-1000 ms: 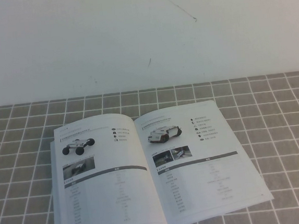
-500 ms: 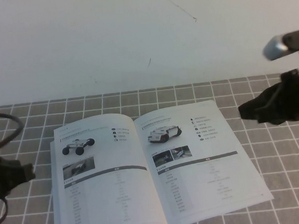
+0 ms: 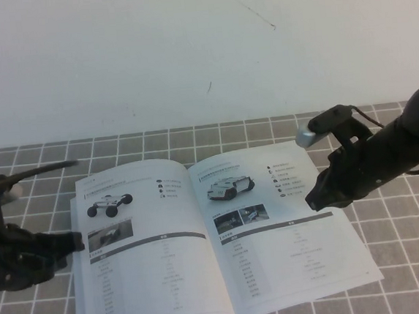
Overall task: Close book
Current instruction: 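Close the open booklet and leave it lying on the table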
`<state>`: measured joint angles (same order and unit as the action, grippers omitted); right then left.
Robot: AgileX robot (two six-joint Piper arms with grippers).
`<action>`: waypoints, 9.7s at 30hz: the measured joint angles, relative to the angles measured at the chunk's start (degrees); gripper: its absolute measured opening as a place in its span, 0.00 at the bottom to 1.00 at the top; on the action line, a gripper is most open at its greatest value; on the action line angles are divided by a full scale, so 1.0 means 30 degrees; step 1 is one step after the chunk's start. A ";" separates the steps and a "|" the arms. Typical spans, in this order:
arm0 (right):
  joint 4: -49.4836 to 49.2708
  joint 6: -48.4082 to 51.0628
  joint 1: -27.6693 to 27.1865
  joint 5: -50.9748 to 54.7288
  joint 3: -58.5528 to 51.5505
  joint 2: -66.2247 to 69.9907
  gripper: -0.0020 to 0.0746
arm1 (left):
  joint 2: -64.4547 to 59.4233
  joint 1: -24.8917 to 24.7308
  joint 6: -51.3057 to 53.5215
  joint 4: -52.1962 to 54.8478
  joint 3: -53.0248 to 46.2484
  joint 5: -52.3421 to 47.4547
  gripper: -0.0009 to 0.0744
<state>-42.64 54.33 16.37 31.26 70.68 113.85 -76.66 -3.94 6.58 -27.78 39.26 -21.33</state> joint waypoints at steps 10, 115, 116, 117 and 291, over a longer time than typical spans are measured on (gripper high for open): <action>0.0762 -0.0139 0.0000 -0.0324 0.0089 0.1438 0.02 | -0.2850 0.0000 -0.0006 0.0804 0.0961 0.1537 0.01; 0.3931 -0.2231 0.0078 0.3198 0.3413 -0.0372 0.02 | -1.1075 -0.0868 1.7443 -2.1314 0.9020 -0.8482 0.01; 0.4314 -0.2611 0.0078 0.3440 0.4007 -0.1003 0.02 | -1.1075 -0.1058 1.7581 -2.1314 0.9020 -0.8527 0.01; 0.4524 -0.2857 0.0078 0.3761 0.4631 -0.1602 0.02 | -1.1075 -0.1205 1.7686 -2.1314 0.9028 -0.8559 0.01; 0.8498 -0.5568 -0.6865 0.1607 -1.4088 -3.2645 0.02 | 1.9126 -0.3442 -0.7903 1.6613 -0.7176 0.2053 0.01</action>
<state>-17.15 37.63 -4.23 36.08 28.42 15.92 -19.28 -14.27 -17.12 22.06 17.73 -15.17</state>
